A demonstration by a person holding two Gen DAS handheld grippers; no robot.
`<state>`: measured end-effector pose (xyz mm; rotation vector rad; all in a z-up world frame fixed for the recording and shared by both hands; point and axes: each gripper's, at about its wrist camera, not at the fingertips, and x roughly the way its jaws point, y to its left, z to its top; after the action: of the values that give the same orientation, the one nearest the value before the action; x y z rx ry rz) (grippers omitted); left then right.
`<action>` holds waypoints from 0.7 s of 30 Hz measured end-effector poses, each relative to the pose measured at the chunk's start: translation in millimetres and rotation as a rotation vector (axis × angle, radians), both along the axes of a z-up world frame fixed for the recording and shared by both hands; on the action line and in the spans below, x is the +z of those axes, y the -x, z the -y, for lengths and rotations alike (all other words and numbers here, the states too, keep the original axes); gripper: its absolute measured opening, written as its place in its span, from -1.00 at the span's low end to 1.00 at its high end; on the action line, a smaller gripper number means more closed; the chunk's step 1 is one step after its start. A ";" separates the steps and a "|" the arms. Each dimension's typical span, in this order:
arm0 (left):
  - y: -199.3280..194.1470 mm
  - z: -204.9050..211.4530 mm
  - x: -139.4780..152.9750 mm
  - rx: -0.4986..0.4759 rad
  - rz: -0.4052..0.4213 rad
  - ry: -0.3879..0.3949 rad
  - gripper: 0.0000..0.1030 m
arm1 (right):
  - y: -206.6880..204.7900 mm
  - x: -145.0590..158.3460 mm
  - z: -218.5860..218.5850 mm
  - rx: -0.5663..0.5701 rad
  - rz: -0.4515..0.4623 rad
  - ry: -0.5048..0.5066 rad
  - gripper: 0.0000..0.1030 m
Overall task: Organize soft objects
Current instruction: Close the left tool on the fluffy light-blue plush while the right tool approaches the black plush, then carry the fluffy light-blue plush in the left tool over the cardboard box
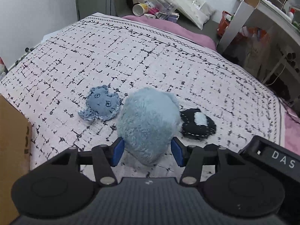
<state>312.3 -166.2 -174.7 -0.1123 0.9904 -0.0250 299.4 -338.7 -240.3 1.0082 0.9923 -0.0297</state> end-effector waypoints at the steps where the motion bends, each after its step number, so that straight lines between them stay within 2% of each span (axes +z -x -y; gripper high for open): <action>1: -1.7 -1.6 -1.6 0.001 0.000 -0.005 0.03 | -1.7 -0.3 -1.9 0.009 0.001 0.007 0.32; 7: -2.9 -20.7 -2.1 0.042 0.026 -0.015 0.02 | -12.8 3.6 -18.8 0.077 0.033 0.085 0.31; 8: -2.3 -23.8 -0.7 0.046 0.038 -0.012 -0.02 | -15.5 3.9 -21.7 0.088 0.039 0.094 0.31; 9: -2.1 -26.7 0.1 0.049 0.047 -0.002 -0.17 | -18.3 4.2 -24.4 0.099 0.045 0.101 0.31; 11: -3.6 -33.1 0.2 0.062 0.052 0.032 -0.29 | -22.1 4.8 -28.0 0.115 0.059 0.104 0.28; 15: -5.4 -45.1 0.8 0.089 0.056 0.096 -0.43 | -28.7 4.2 -33.8 0.142 0.080 0.082 0.21; 21: 2.4 -58.6 5.8 0.109 0.046 0.181 -0.47 | -32.8 5.3 -41.1 0.187 0.116 -0.012 0.09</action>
<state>309.9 -107.6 -168.9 -0.3303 0.9335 -0.0170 332.2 -297.7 -235.0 0.9142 0.9778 0.1881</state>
